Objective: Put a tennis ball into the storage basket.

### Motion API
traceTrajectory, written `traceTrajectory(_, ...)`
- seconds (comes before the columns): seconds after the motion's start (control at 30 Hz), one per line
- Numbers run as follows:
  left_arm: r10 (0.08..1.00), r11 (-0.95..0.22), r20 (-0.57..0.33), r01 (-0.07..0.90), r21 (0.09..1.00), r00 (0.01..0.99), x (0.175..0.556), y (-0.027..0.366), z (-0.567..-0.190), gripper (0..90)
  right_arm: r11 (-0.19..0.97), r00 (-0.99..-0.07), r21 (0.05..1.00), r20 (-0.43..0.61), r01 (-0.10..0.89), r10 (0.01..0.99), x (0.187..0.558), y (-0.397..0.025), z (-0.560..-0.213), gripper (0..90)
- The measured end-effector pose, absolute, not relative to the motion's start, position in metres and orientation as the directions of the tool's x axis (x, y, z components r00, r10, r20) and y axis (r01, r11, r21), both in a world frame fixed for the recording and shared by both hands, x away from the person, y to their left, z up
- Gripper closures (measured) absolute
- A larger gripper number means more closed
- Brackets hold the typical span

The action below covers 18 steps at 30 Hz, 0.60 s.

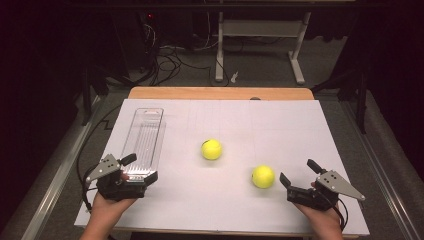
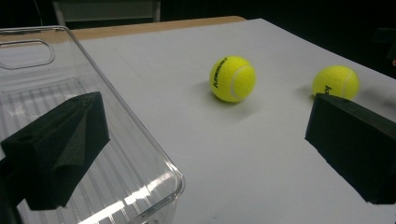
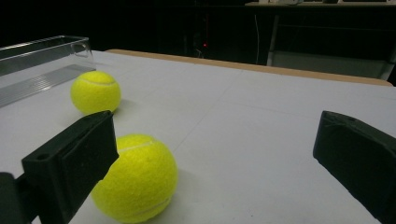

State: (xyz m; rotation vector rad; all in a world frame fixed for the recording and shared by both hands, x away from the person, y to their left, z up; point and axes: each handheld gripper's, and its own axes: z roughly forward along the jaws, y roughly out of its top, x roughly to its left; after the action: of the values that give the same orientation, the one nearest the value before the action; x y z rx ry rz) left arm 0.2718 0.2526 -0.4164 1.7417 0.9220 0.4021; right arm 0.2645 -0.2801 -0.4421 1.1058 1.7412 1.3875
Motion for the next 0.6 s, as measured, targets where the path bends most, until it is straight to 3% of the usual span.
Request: traceTrajectory(0.6,0.815,-0.054,-0.183,0.388,0.92,0.549,0.271,0.3,-0.413,0.6,0.088,-0.438,0.972,0.017,0.218,0.899,0.265,-0.281,-0.442,0.5)
